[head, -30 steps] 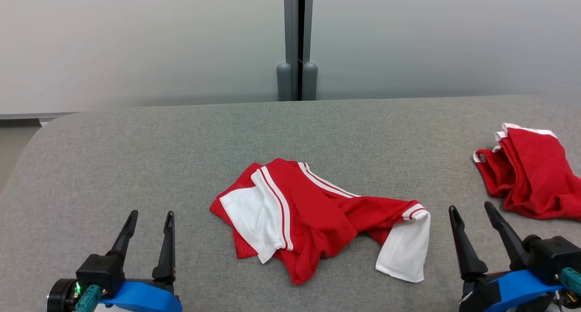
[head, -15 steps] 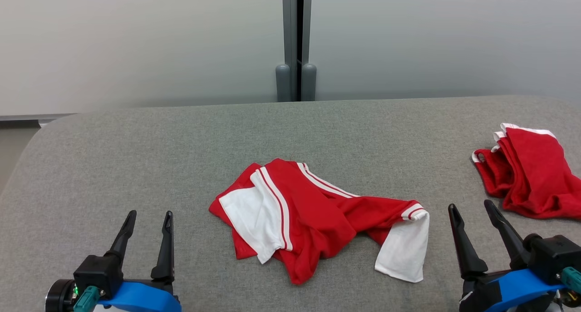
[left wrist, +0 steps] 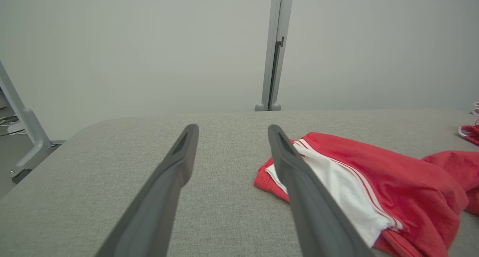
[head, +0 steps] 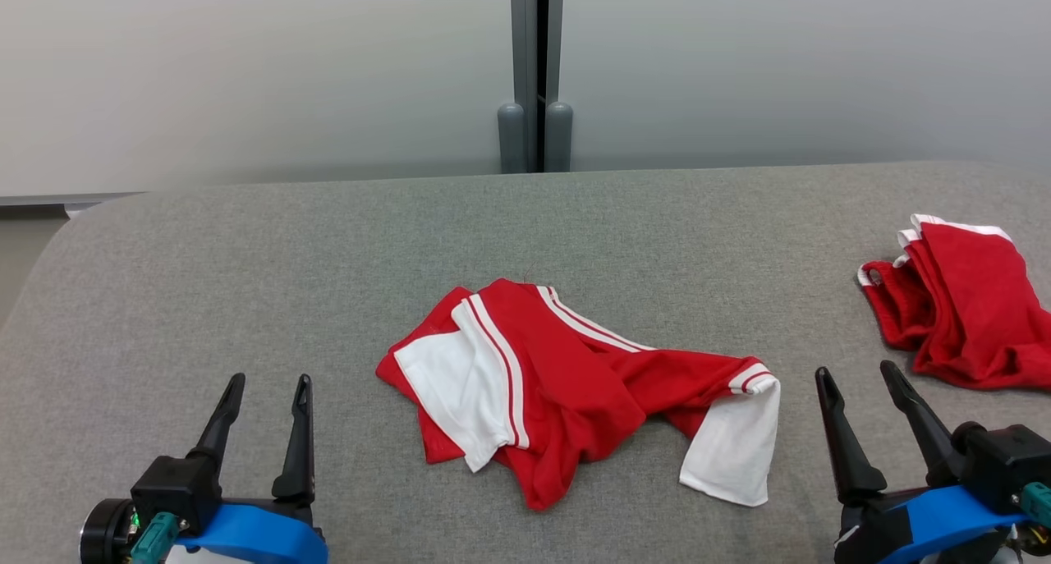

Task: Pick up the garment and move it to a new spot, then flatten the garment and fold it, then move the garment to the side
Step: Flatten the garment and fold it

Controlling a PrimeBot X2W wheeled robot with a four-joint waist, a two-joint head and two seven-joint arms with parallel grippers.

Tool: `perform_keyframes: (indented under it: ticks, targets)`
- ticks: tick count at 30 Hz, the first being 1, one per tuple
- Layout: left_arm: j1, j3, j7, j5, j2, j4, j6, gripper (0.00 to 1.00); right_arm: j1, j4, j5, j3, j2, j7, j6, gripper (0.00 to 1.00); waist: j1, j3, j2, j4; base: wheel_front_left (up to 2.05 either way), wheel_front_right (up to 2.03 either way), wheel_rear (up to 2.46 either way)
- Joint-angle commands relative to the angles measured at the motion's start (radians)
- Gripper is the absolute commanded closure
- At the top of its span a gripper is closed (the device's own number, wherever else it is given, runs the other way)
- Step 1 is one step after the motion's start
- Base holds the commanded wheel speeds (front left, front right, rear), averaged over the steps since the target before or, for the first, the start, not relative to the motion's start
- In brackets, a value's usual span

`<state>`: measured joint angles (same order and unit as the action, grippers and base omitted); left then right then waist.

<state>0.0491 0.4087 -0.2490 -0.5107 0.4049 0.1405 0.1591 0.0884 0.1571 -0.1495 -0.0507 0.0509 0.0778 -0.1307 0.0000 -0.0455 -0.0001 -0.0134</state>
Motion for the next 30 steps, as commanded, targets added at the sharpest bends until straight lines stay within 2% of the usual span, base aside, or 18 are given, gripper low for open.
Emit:
perform_keyframes:
  ticks: [1, 7, 12, 17, 22, 25, 26, 27, 28, 30]
  targets:
    - [0.016, -0.001, -0.004, 0.001, 0.006, -0.003, 0.006, 0.00, 0.000, 0.003, -0.001, 0.000, 0.000, -0.002, 0.000, 0.00, 0.0000, -0.005, 0.0001, -0.003, 0.00, 0.00, 0.00]
    - [0.047, 0.018, 0.014, 0.013, -0.001, -0.016, 0.000, 0.00, -0.026, 0.013, 0.001, 0.002, 0.000, -0.006, 0.000, 0.00, 0.0000, -0.053, 0.0001, -0.005, 0.00, 0.00, 0.00]
    - [0.122, 0.083, 0.093, 0.009, -0.037, 0.006, -0.049, 0.00, -0.053, 0.026, 0.004, 0.008, 0.000, -0.010, 0.000, 0.00, 0.0000, -0.128, 0.0001, 0.001, 0.00, 0.00, 0.00]
    - [0.198, 0.140, 0.193, -0.010, -0.078, 0.093, -0.095, 0.00, -0.085, 0.017, 0.005, 0.022, 0.000, -0.019, 0.000, 0.00, 0.0000, -0.195, 0.0001, 0.020, 0.00, 0.00, 0.00]
    - [0.241, 0.158, 0.247, -0.036, -0.104, 0.181, -0.119, 0.00, -0.107, -0.003, 0.002, 0.021, 0.000, -0.034, 0.000, 0.00, 0.0000, -0.224, 0.0001, 0.036, 0.00, 0.00, 0.00]
    - [0.260, 0.162, 0.242, -0.041, -0.109, 0.207, -0.133, 0.00, -0.114, -0.013, 0.001, 0.019, 0.000, -0.039, 0.000, 0.00, 0.0000, -0.231, 0.0001, 0.040, 0.00, 0.00, 0.00]
    - [0.262, 0.164, 0.238, -0.041, -0.111, 0.212, -0.137, 0.34, -0.115, -0.016, 0.000, 0.018, 0.000, -0.041, 0.000, 0.00, 0.0000, -0.232, 0.0001, 0.041, 0.00, 0.00, 0.00]
    - [0.264, 0.164, 0.234, -0.044, -0.113, 0.214, -0.143, 0.93, -0.118, -0.018, 0.000, 0.017, 0.000, -0.043, 0.000, 0.00, 0.0000, -0.232, 0.0001, 0.040, 0.00, 0.00, 0.00]
    - [0.267, 0.164, 0.231, -0.047, -0.112, 0.218, -0.146, 1.00, -0.121, -0.020, 0.000, 0.016, 0.000, -0.044, 0.000, 0.00, 0.0000, -0.232, 0.0001, 0.040, 0.00, 0.00, 0.00]
    - [0.274, 0.164, 0.228, -0.050, -0.109, 0.224, -0.152, 1.00, -0.124, -0.025, -0.003, 0.015, 0.000, -0.045, 0.000, 0.00, 0.0000, -0.231, 0.0001, 0.039, 0.00, 0.00, 0.00]
